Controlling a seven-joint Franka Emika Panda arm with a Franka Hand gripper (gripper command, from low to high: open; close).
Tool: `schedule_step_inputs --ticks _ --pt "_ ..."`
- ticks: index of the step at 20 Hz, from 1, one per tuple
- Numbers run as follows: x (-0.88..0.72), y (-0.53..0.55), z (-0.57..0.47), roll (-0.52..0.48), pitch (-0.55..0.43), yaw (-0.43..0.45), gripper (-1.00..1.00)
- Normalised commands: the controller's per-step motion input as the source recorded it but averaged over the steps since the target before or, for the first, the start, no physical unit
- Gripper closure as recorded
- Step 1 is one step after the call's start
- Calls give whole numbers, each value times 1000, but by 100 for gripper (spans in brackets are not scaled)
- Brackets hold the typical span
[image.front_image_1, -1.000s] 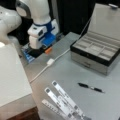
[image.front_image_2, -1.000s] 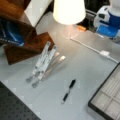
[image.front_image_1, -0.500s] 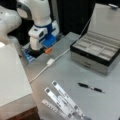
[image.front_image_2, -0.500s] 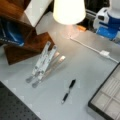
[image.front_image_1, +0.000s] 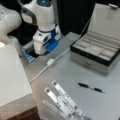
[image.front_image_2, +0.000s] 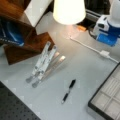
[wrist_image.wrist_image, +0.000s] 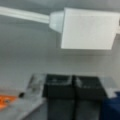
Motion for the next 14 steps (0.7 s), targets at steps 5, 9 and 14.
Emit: schedule_step_inputs --ticks 5,9,14 --pt "-520 -198 -321 -49 -356 75 100" --pt "-545 -254 -300 -56 -378 143 100" --pt "-540 -280 -429 -109 -379 170 100"
